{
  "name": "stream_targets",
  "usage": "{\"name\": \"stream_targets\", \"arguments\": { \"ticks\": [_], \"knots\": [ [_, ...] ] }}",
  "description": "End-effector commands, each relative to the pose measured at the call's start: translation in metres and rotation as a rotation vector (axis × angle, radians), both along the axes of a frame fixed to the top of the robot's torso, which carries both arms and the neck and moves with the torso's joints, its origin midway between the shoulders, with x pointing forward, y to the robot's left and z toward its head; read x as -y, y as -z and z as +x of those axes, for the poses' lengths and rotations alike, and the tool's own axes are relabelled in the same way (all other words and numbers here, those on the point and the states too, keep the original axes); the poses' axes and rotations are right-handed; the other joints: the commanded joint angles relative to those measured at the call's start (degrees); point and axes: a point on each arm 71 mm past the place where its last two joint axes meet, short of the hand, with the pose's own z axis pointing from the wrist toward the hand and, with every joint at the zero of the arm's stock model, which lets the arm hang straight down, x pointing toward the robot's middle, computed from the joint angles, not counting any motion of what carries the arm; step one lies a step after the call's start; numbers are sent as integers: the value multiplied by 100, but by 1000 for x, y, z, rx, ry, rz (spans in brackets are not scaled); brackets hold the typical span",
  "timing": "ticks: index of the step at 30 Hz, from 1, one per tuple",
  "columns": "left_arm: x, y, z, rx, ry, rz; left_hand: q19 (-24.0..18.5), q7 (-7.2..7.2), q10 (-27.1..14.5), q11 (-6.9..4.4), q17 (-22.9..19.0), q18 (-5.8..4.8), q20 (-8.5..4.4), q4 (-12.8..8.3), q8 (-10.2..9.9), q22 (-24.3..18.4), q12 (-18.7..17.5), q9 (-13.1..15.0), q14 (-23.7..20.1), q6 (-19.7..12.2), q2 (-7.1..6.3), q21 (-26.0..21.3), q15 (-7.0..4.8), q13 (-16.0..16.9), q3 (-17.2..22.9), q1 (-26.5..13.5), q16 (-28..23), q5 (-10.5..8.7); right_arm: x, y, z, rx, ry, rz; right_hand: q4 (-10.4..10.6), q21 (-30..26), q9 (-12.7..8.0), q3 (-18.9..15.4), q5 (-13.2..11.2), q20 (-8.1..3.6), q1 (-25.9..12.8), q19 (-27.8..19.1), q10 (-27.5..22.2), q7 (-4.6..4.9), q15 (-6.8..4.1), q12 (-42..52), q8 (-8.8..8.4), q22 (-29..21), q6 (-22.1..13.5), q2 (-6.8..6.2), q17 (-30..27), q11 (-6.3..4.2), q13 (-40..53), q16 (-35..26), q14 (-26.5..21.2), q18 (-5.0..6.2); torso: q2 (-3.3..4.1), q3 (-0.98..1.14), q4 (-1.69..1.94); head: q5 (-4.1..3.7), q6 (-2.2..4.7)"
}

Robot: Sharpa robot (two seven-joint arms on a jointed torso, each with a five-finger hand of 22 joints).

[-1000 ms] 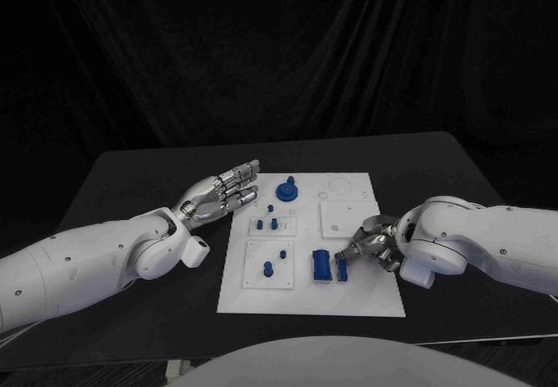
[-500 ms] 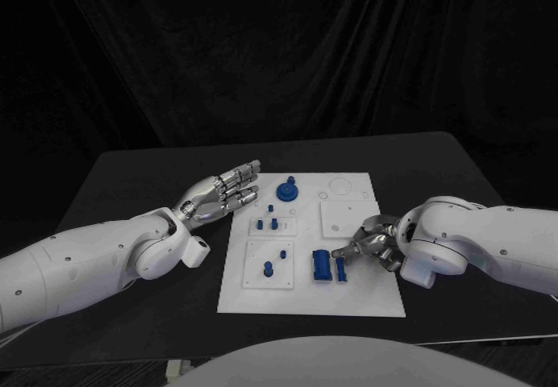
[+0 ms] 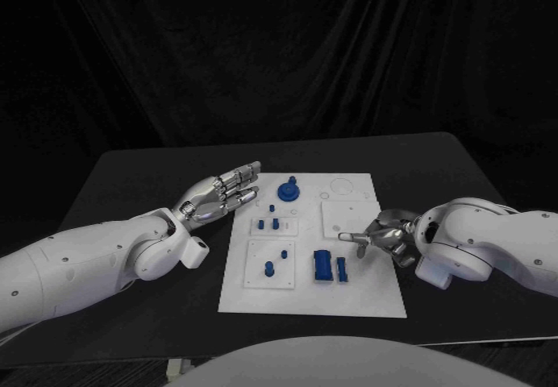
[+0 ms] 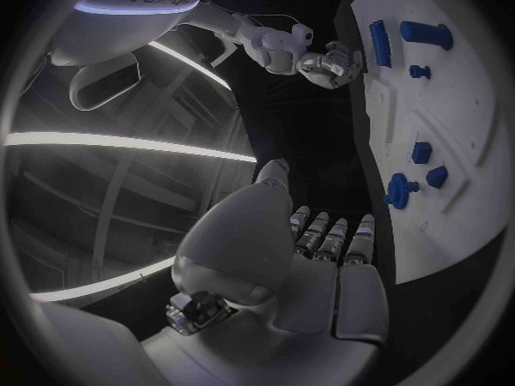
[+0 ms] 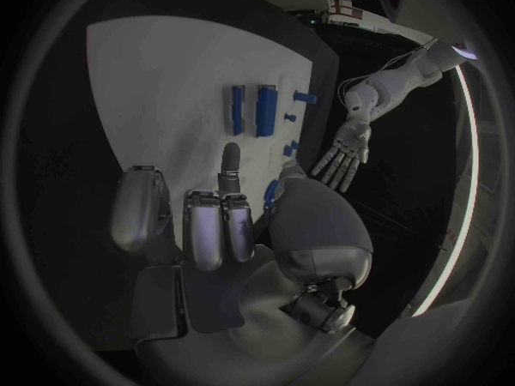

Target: Assemble the parts on the task board

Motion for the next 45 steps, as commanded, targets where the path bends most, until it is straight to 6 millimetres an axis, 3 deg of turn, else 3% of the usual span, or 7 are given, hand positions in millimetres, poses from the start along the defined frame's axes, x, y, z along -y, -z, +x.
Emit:
{"name": "stream_targets", "arguments": {
  "ticks": [1,15,24,26,30,35,45],
  "knots": [
    [-1,-7,-3,61,-13,-54,5,26,24,-12,-6,39,36,27,24,-6,40,11,-9,77,55,16,13,8,-106,-255,-3,-218,-2,-28,13,281,39,153,-1,55,-72,-73,-60,-60,-81,137,597,-35,-53,15,-38,930,136,50,1014,-56,1509,-37,484,98,0,1,0,10,-1],
    [-10,-37,-4,111,-58,-116,-40,579,14,-89,-17,105,-84,0,33,-67,-15,31,-32,393,181,-11,-256,1,-547,-764,-21,-953,3,-107,37,942,213,612,-5,-3763,-1184,-674,836,146,434,-1172,-1684,199,226,-3913,-1250,-370,335,677,-1838,222,-2102,-2470,-643,640,-12,1,-8,72,-1],
    [-10,-50,6,124,-115,-201,-48,-168,-1,-415,-17,70,-552,7,-60,-85,-118,-54,-32,-421,290,-17,-497,-13,-695,-1011,-21,-1182,-2,-102,50,950,154,724,15,-6628,-1946,-520,424,1338,417,-3955,-4369,674,1666,-7094,-1835,-3315,-396,430,-5824,1443,-5055,-7364,-4168,478,-31,8,-42,77,-1],
    [-10,-52,7,126,-128,-216,-53,-725,-55,-385,-17,45,-466,4,-80,-93,-202,-74,-32,-591,308,-21,-385,-26,-731,-1101,-21,-1287,-3,-96,51,923,123,759,12,-6726,-2238,-142,321,1567,385,-6807,-5476,511,1651,-7446,-2075,-5442,-980,335,-6420,1225,-5608,-7947,-5380,105,-17,8,-55,121,94],
    [-10,-54,9,122,-155,-244,-56,-883,-98,-697,-17,46,-477,7,-89,-99,-257,-84,-32,-661,306,-24,-389,-35,-785,-1231,-21,-1443,-5,-86,52,890,92,796,6,-6818,-2413,-23,306,1567,370,-7775,-6022,300,1553,-7399,-2127,-6537,-1229,348,-6869,1166,-5868,-8271,-6573,29,15,7,-60,147,311],
    [-11,-55,9,116,-170,-263,-57,-894,-103,-1240,-17,10,-547,2,-86,-103,-271,-81,-32,-660,309,-25,-416,-36,-831,-1380,-21,-1566,-7,-77,50,880,77,816,8,-6854,-2540,0,416,1562,346,-7970,-6298,242,1577,-7179,-2074,-6812,-1295,403,-7004,1105,-6047,-8217,-6874,53,20,8,-16,132,485],
    [-12,-56,9,115,-175,-265,-58,-958,-121,-1065,-17,34,-502,-17,-78,-107,-296,-72,-32,-600,191,-26,-423,-41,-843,-1325,-21,-1605,-14,-69,50,871,49,848,1,-6892,-2758,-150,461,1546,418,-8191,-6860,300,1541,-6822,-1912,-7154,-1355,553,-7210,795,-6455,-8105,-7414,115,8,3,-3,117,585]
  ]
}}
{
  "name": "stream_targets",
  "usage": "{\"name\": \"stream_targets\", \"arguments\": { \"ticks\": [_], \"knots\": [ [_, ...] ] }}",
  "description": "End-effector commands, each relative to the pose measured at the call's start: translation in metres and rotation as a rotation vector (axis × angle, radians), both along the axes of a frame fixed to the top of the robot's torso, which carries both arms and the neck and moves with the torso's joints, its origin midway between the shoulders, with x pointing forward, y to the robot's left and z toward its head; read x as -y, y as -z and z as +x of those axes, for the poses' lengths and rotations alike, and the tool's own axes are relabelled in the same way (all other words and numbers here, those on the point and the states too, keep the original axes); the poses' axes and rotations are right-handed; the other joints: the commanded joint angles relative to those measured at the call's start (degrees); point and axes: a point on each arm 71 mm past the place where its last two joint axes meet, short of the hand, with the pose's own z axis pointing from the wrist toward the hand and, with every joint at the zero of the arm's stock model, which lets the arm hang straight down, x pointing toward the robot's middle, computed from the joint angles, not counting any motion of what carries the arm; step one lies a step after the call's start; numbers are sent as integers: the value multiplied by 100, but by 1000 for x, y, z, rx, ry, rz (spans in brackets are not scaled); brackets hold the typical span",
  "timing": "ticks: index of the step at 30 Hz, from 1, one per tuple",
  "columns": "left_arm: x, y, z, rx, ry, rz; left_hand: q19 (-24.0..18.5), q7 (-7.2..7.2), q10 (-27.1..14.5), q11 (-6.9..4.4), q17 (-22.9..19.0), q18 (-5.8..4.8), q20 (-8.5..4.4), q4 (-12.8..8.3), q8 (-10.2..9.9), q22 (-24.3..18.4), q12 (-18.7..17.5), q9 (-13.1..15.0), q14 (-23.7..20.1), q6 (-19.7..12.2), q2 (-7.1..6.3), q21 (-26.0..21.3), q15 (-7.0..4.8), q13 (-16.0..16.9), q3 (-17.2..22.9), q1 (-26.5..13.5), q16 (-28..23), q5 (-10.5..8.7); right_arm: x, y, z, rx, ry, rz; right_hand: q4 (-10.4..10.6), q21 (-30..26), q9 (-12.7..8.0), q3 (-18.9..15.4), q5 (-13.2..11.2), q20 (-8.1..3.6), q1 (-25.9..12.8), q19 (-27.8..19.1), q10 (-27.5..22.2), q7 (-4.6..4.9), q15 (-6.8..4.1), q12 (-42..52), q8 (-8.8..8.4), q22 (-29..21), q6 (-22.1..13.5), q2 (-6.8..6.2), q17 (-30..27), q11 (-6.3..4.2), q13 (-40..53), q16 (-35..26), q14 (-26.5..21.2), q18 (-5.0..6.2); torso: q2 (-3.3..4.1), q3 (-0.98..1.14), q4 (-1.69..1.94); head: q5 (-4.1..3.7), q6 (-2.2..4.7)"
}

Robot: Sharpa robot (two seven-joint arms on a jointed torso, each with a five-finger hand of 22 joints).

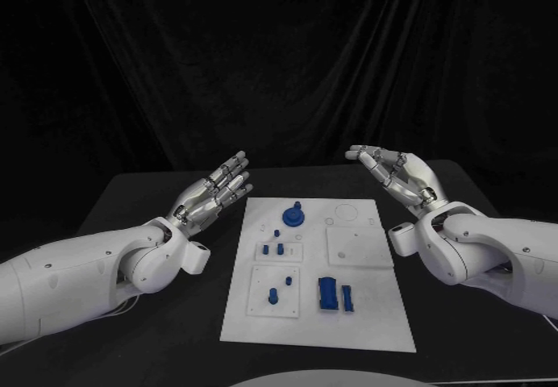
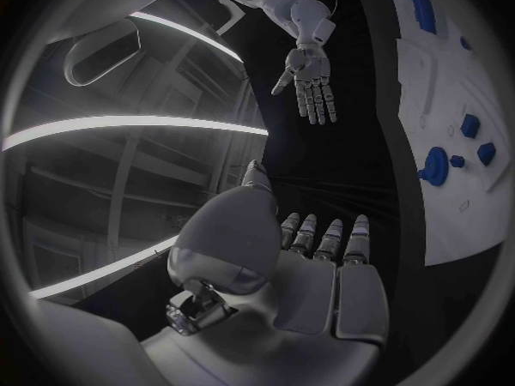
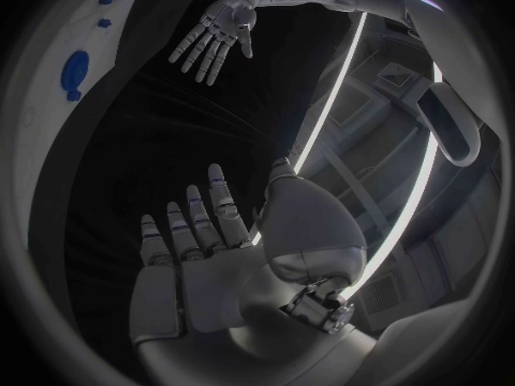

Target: Assemble the parts on the task board

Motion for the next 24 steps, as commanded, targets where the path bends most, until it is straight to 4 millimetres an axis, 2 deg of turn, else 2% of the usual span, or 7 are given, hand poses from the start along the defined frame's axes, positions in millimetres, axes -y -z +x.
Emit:
{"name": "stream_targets", "arguments": {
  "ticks": [1,2,3,6,9,23,24],
  "knots": [
    [-2,-14,0,145,-30,-122,8,-7,2,36,-8,35,10,-14,-7,-5,-29,7,-2,22,-51,-26,-4,-9,-5,31,-21,20,-3,-1,-2,23,-48,33,2,-35,-19,-40,20,2,-4,-48,-16,16,-11,44,27,-24,5,77,-17,-64,-35,34,-68,31,5,0,-3,-15,50],
    [-2,-14,0,146,-29,-121,8,15,3,36,-8,38,16,-11,-6,-5,-28,8,-2,30,-57,-26,2,-9,-2,41,-21,19,-4,-1,-2,24,-50,34,-1,-41,-39,-58,13,2,3,-69,-52,-11,-39,78,40,-57,-5,90,-33,-45,-71,41,-116,33,6,1,0,-21,58],
    [0,0,1,-2,-4,-2,-33,175,-177,248,-8,-279,-341,-500,-71,-68,-349,-59,-2,-318,-407,-63,-173,-97,545,-2253,-21,-358,-2,1,-1,4,-13,8,-496,-98,-200,317,-264,-492,-1744,-241,-485,-470,-332,-606,-325,-360,-1235,-335,-297,-216,-355,-173,-364,-397,-1,-1,2,0,30],
    [1,0,1,-1,-14,0,-33,585,-177,248,-8,-279,-382,-603,-71,-68,-349,-59,-2,-318,-498,-63,-575,-97,648,-2674,-21,-408,-3,2,1,-6,0,17,-1010,-98,-605,653,-879,-997,-3452,-241,-959,-470,-1019,-1254,-655,-360,-2488,-335,-297,-660,-1071,-602,-1059,-397,-11,-4,-1,1,67],
    [2,-1,2,-1,-38,5,-33,585,-177,248,-8,-304,-467,-718,-71,-68,-349,-59,-2,-318,-578,-63,-575,-97,763,-3178,-21,-489,-7,4,5,-30,31,38,-1674,-98,-605,1108,-879,-1664,-4420,-241,-1559,-470,-1019,-1602,-1101,-360,-3144,-335,-297,-660,-1071,-602,-1059,-397,-35,-11,-8,4,154],
    [21,-7,11,-35,-351,59,-33,585,-177,248,-8,-502,-1137,-1165,-71,-68,-349,-59,-2,-318,-1289,-63,-575,-97,1211,-5141,-21,-1192,-43,33,27,-288,287,227,-1674,-98,-605,1108,-879,-1664,-5835,-241,-1559,-470,-1019,-2119,-1101,-360,-4115,-335,-297,-660,-1071,-602,-1059,-397,-257,-78,-71,32,943],
    [23,-7,11,-44,-389,65,-33,585,-177,248,-8,-930,-1137,-1193,-71,-68,-349,-59,-2,-318,-1289,-63,-575,-97,1239,-5269,-21,-1192,-44,34,28,-298,296,234,-1674,-98,-605,1108,-879,-1664,-5835,-241,-1559,-470,-1019,-2119,-1101,-360,-4115,-335,-297,-660,-1071,-602,-1059,-397,-267,-81,-74,33,977]
  ]
}}
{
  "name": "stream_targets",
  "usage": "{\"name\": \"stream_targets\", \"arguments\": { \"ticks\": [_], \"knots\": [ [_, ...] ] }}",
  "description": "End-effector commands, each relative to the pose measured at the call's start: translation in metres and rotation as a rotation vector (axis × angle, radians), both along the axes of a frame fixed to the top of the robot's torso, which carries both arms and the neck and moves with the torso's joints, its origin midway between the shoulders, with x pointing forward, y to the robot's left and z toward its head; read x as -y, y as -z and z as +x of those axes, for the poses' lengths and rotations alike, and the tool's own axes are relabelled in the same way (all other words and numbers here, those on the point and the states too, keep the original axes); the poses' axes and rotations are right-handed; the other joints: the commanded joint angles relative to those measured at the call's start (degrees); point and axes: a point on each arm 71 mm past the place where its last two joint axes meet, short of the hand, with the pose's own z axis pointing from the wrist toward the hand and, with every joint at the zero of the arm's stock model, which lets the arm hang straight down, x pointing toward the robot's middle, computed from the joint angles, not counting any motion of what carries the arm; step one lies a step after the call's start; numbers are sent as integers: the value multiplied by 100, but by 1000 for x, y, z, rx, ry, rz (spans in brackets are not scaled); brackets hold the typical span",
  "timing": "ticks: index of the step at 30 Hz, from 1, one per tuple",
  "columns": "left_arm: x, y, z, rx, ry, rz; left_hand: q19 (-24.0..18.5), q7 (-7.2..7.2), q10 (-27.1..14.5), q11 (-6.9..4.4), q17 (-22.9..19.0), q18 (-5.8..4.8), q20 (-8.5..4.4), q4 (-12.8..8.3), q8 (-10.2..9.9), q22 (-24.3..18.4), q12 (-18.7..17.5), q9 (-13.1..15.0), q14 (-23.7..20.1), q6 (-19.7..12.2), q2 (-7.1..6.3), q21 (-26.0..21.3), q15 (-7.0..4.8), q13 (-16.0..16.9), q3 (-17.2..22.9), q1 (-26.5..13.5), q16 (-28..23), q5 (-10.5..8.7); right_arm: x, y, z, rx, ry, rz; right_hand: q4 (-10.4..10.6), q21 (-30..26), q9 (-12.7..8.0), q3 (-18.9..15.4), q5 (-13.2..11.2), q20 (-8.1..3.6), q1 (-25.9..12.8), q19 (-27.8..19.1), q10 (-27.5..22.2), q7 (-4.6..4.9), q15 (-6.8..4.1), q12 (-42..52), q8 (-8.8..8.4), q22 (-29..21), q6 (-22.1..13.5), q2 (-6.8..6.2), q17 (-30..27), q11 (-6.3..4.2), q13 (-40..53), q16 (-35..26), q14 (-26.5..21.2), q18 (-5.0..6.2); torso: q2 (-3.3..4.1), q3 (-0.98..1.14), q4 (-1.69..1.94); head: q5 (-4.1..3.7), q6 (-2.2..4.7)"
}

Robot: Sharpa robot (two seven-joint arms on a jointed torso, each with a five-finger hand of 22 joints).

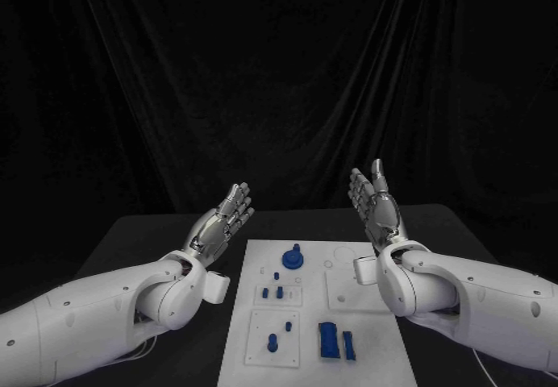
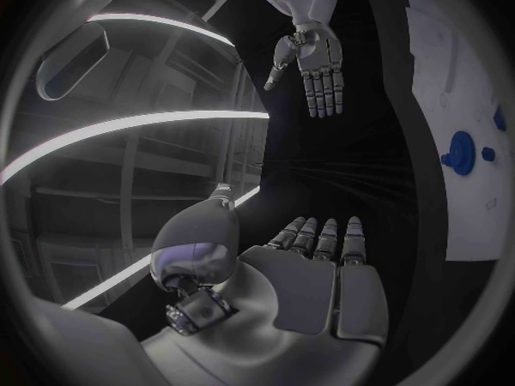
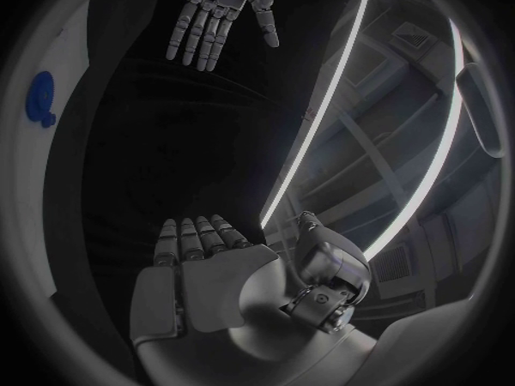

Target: Assemble the parts on the task board

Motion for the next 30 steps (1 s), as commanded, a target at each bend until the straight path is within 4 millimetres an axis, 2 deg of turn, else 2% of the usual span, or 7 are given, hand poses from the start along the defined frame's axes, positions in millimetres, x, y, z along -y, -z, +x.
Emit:
{"name": "stream_targets", "arguments": {
  "ticks": [1,4,5,8,9,16,30],
  "knots": [
    [-4,4,3,-54,-210,60,-5,71,1,59,-5,-566,-480,-209,-22,-7,-32,-7,8,-11,-518,-34,-70,-9,253,-1018,-21,-485,6,11,2,-132,114,22,-16,-20,-5,-1,-20,-29,-36,-1,-20,1,-11,-20,-20,-6,-22,6,-5,-1,-5,-21,-21,-41,-67,-20,-20,4,123],
    [-1,3,4,-75,-281,69,-5,71,1,59,-5,-566,-480,-269,-22,-7,-32,-7,8,-11,-518,-34,-70,-9,314,-1284,-21,-485,6,12,2,-135,116,24,-16,-20,-5,-1,-20,-29,-36,-1,-20,1,-11,-20,-20,-6,-22,6,-5,-1,-5,-21,-21,-41,-73,-21,-22,5,146],
    [-1,2,4,-81,-302,71,-5,71,1,59,-5,-566,-480,-676,-22,-7,-32,-7,8,-11,-518,-34,-70,-9,335,-1367,-21,-485,6,12,2,-135,116,24,-16,-20,-5,-1,-20,-29,-36,-1,-20,1,-11,-20,-20,-6,-22,6,-5,-1,-5,-21,-21,-41,-73,-21,-22,5,146],
    [2,1,4,-101,-360,78,-5,71,1,59,-5,-566,-480,-676,-22,-7,-32,-7,8,-11,-518,-34,-70,-9,410,-1610,-21,-485,6,12,2,-135,116,24,-16,-20,-5,-1,-20,-29,-36,-1,-20,1,-11,-20,-20,-6,-22,6,-5,-1,-5,-21,-21,-41,-73,-21,-22,5,146],
    [2,1,4,-106,-373,80,-5,71,1,59,-5,-566,-480,-676,-22,-7,-32,-7,8,-11,-518,-34,-70,-9,825,-1678,-21,-485,6,12,2,-135,116,24,-16,-20,-5,-1,-20,-29,-36,-1,-20,1,-11,-20,-20,-6,-22,6,-5,-1,-5,-21,-21,-41,-73,-21,-22,5,146],
    [4,0,3,-124,-420,85,-5,71,1,59,-5,-566,-480,-676,-22,-7,-32,-7,8,-11,-518,-34,-70,-9,825,-2095,-21,-485,6,12,2,-135,116,24,-16,-20,-5,-1,-20,-29,-36,-1,-20,1,-11,-20,-20,-6,-22,6,-5,-1,-5,-21,-21,-41,-73,-21,-22,5,146],
    [4,0,3,-124,-420,85,-5,71,1,59,-5,-566,-480,-676,-22,-7,-32,-7,8,-11,-518,-34,-70,-9,825,-2610,-21,-485,6,12,2,-135,116,24,-16,-20,-5,-1,-20,-29,-36,-1,-20,1,-11,-20,-20,-6,-22,6,-5,-1,-5,-21,-21,-41,-73,-21,-22,5,146]
  ]
}}
